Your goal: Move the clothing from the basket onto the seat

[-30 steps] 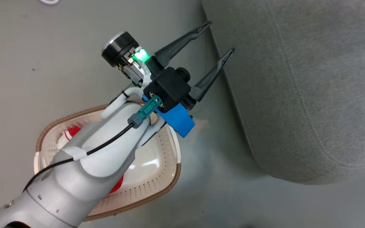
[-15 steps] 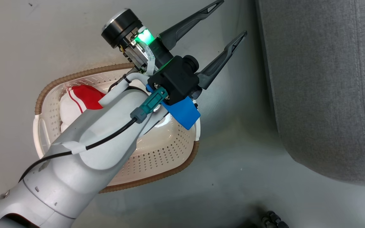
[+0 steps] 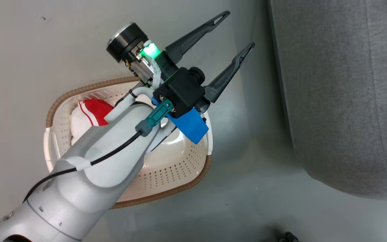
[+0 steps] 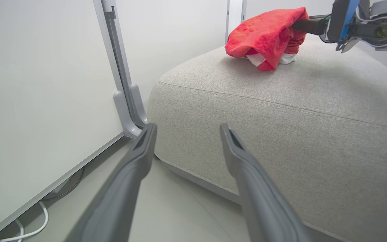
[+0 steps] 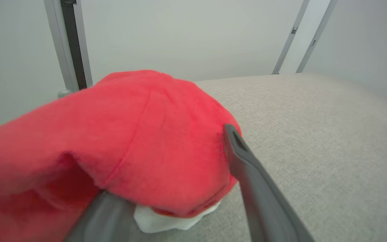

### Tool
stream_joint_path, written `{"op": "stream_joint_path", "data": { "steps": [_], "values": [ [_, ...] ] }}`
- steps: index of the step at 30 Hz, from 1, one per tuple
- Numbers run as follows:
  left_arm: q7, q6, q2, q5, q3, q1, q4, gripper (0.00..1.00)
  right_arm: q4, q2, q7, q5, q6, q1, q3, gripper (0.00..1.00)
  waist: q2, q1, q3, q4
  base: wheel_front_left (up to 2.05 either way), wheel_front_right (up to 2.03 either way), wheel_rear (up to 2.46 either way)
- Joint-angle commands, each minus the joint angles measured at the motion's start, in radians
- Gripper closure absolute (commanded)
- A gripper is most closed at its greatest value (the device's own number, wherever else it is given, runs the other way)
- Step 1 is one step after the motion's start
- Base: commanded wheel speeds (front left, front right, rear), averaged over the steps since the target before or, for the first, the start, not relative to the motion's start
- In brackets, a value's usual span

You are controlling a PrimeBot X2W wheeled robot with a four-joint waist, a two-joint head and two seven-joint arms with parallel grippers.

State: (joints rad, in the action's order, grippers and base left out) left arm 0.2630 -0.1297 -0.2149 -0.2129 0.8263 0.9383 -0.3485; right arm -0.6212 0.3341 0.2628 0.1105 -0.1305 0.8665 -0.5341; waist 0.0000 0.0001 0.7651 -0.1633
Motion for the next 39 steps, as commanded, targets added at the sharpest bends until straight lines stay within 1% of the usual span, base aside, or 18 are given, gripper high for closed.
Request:
{"op": "stream_joint_path", "data": {
  "steps": [1,4,6,10,14,18,26,29,34,36,39],
  "values": [
    [0.003,0.001,0.003,-0.006,-0.015,-0.030,0.004,0.00,0.047,-0.022,0.003,0.006,-0.001,-0.082,0.013,0.00,0.0000,-0.0001,-0.063,-0.007,0.00,0.00,0.00],
    [0.003,0.002,0.005,-0.009,-0.025,-0.052,0.005,0.00,0.084,-0.034,0.003,-0.004,0.000,-0.135,0.015,0.00,0.0000,-0.0001,-0.100,-0.010,0.00,0.00,0.00],
    [0.003,0.005,0.011,-0.015,-0.042,-0.094,0.007,0.00,0.127,-0.065,0.003,-0.021,0.000,-0.231,0.025,0.00,0.0000,-0.0001,-0.164,-0.014,0.00,0.00,0.00],
    [0.003,0.008,0.023,-0.025,-0.069,-0.153,0.012,0.00,0.172,-0.094,0.003,-0.040,0.000,-0.355,0.033,0.00,0.0000,-0.0001,-0.250,-0.011,0.00,0.00,0.00],
    [0.003,0.015,0.034,-0.035,-0.115,-0.229,0.018,0.00,0.243,-0.135,0.003,-0.044,0.000,-0.461,0.063,0.00,0.0000,-0.0001,-0.339,-0.006,0.00,0.00,0.00],
    [0.003,0.024,0.038,-0.041,-0.168,-0.314,0.025,0.00,0.327,-0.177,0.003,-0.031,-0.001,-0.545,0.129,0.00,0.0000,-0.0001,-0.418,0.003,0.00,0.00,0.00],
    [0.003,0.060,0.056,-0.031,-0.305,-0.463,0.056,0.00,0.499,-0.214,0.003,-0.026,0.000,-0.680,0.266,0.00,0.0000,-0.0001,-0.540,0.061,0.00,0.00,0.00],
    [0.003,0.078,0.066,-0.025,-0.369,-0.515,0.080,0.00,0.541,-0.228,0.003,-0.022,0.000,-0.720,0.316,0.00,0.0000,-0.0001,-0.573,0.086,0.00,0.00,0.00],
    [0.003,0.094,0.078,-0.002,-0.470,-0.600,0.116,0.00,0.568,-0.243,0.003,-0.020,0.000,-0.760,0.372,0.00,0.0000,-0.0001,-0.618,0.131,0.00,0.00,0.00],
    [0.002,0.088,0.084,0.010,-0.522,-0.650,0.126,0.00,0.567,-0.248,0.003,-0.021,0.000,-0.772,0.403,0.00,0.0000,-0.0001,-0.642,0.157,0.00,0.00,0.00],
    [0.003,0.079,0.094,0.021,-0.571,-0.692,0.126,0.00,0.562,-0.256,0.003,-0.024,0.000,-0.787,0.431,0.00,0.0000,-0.0001,-0.662,0.180,0.00,0.00,0.00]
  ]
}}
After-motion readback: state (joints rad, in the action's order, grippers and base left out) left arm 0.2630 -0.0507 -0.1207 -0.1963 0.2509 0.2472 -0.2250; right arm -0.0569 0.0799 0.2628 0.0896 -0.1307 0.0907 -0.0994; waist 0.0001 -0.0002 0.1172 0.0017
